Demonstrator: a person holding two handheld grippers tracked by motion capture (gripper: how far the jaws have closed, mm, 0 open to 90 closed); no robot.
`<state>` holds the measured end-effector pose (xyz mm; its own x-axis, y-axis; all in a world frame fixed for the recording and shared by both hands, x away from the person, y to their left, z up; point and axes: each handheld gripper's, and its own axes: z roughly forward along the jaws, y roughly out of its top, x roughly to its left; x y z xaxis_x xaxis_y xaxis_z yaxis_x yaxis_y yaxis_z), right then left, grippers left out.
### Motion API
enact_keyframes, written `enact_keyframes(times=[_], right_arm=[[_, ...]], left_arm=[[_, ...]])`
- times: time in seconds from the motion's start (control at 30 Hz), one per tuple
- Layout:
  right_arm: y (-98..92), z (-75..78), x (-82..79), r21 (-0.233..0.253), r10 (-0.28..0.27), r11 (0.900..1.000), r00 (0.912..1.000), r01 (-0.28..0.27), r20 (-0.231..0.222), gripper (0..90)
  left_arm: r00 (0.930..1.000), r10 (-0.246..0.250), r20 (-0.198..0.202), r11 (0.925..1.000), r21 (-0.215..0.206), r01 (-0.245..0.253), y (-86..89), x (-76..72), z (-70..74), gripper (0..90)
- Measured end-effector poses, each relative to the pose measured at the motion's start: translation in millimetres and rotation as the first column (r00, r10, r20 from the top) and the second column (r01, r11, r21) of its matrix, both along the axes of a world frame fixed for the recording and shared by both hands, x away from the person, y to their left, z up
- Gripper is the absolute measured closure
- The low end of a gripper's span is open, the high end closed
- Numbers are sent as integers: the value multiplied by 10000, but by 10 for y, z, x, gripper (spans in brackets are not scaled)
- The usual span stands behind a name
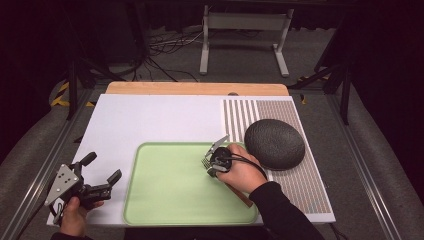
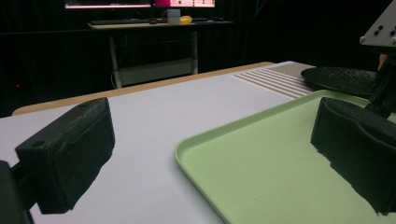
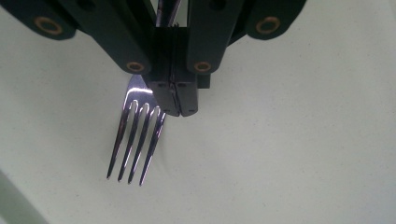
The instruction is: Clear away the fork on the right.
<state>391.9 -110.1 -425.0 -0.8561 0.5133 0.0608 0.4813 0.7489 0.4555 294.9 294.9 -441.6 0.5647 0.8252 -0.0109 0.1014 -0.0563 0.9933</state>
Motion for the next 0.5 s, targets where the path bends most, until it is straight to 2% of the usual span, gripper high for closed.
enact_keyframes(times=[0.33,0.5], right_arm=[[0,-27,8,-261,20,9997,10000,-21,-40,900],[-18,-29,30,-337,-93,9994,9999,96,87,900]], left_arm=[[10000,-20,-32,10000,25,20,4,-1,3,4],[10000,-26,-21,10000,36,26,4,-1,3,3]])
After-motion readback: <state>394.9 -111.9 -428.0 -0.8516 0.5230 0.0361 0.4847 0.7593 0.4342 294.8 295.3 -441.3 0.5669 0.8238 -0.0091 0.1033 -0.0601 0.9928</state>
